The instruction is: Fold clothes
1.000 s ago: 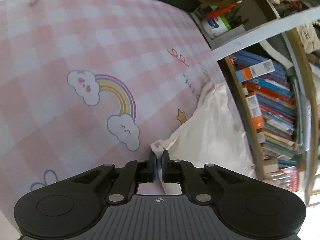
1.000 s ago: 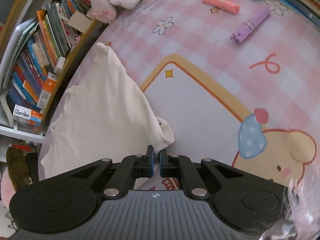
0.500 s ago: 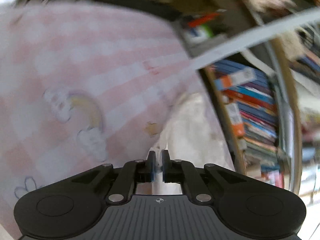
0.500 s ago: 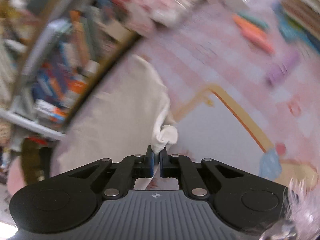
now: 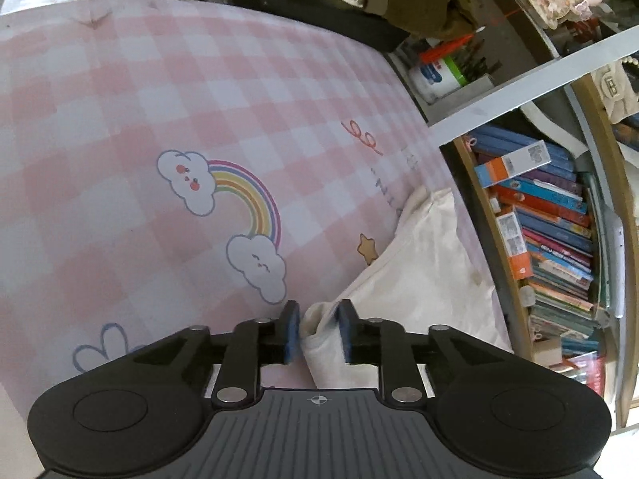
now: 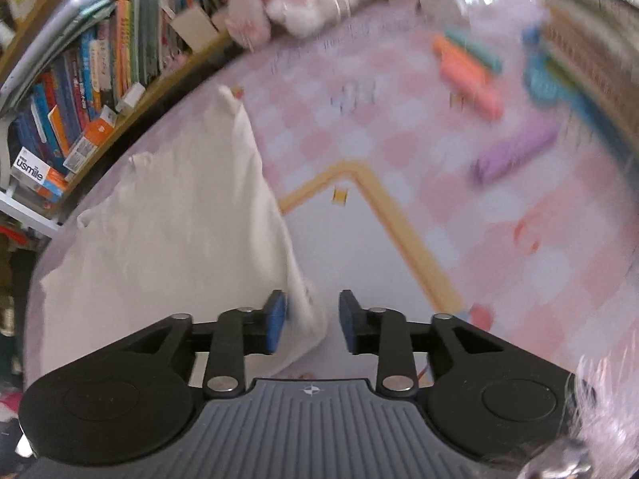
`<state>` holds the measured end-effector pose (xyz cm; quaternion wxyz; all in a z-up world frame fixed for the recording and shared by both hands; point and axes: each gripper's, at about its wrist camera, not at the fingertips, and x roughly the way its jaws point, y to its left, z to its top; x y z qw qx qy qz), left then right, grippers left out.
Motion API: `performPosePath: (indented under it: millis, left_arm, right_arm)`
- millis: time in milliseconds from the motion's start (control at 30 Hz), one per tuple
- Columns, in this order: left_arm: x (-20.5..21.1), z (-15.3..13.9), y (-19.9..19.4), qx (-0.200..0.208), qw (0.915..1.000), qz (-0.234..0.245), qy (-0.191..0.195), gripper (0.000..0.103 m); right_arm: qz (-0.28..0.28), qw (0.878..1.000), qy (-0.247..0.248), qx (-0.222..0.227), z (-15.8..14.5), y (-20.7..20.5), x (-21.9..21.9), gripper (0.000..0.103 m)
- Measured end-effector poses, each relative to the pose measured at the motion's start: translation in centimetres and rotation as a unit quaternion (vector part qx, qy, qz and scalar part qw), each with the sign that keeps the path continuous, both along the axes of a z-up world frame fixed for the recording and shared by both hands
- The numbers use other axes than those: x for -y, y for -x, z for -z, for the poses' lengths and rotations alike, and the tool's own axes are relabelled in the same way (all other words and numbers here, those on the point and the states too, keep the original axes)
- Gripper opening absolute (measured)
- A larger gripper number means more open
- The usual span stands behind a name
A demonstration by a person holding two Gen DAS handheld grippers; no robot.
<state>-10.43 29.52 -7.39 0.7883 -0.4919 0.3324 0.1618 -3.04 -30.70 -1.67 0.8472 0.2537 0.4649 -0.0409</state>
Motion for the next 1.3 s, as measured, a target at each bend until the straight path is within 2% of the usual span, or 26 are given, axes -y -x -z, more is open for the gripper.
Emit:
performPosePath:
  millis: [67, 200, 433, 533, 667, 733, 800, 900, 1067, 1233, 1300]
  left_arm:
    - [0.0, -0.1, -0.1, 0.002, 1.0000, -0.004, 0.005, 0.029]
    - [-0.6, 0.2, 0.0, 0.013, 0.9990, -0.010, 0.040, 0.044]
    - [-2.4, 0.6, -1.1, 0.014, 0.9961, 0.059, 0.064, 0.050]
    - [-3.7, 1.0, -2.0, 0.016, 0.9906, 0.097, 0.095, 0.062]
    - [-5.5, 1.4, -3.5, -0.004, 0.9773, 0.165, 0.133, 0.064]
    - [-6.3, 1.7, -4.1, -0.005, 0.9688, 0.202, 0.143, 0.064]
    - [-7.1, 1.8, -4.5, -0.009, 0.9617, 0.229, 0.151, 0.064]
    - [-8.1, 1.1, -5.3, -0.021, 0.9551, 0.263, 0.134, 0.067]
    - [-9.6, 0.3, -6.1, -0.014, 0.9544, 0.273, 0.120, 0.069]
    - [-10.7, 0.2, -6.3, -0.010, 0.9560, 0.262, 0.131, 0.069]
    - [-11.0, 0.4, -6.4, -0.015, 0.9535, 0.268, 0.136, 0.069]
  right_arm:
    - [-0.026, 0.998, 0.040, 0.028, -1.0, 0.1, -0.8, 0.046]
    - [-0.076, 0.989, 0.101, 0.079, -2.4, 1.0, -3.4, 0.053]
    - [-0.151, 0.966, 0.172, 0.120, -3.0, 2.4, -10.7, 0.067]
    - [-0.176, 0.961, 0.172, 0.129, -2.4, 2.7, -15.2, 0.068]
    - [-0.180, 0.963, 0.165, 0.109, -1.0, 2.9, -22.6, 0.067]
    - [-0.210, 0.956, 0.166, 0.118, -0.5, 3.5, -26.5, 0.067]
    - [-0.249, 0.944, 0.180, 0.123, -0.1, 3.8, -30.4, 0.067]
    - [-0.306, 0.921, 0.209, 0.125, 0.0, 4.1, -35.5, 0.067]
    - [-0.397, 0.871, 0.259, 0.129, 0.1, 4.6, -41.8, 0.066]
    - [-0.470, 0.833, 0.261, 0.131, 0.9, 4.0, -47.0, 0.066]
    - [-0.497, 0.817, 0.264, 0.129, 1.4, 3.9, -49.0, 0.065]
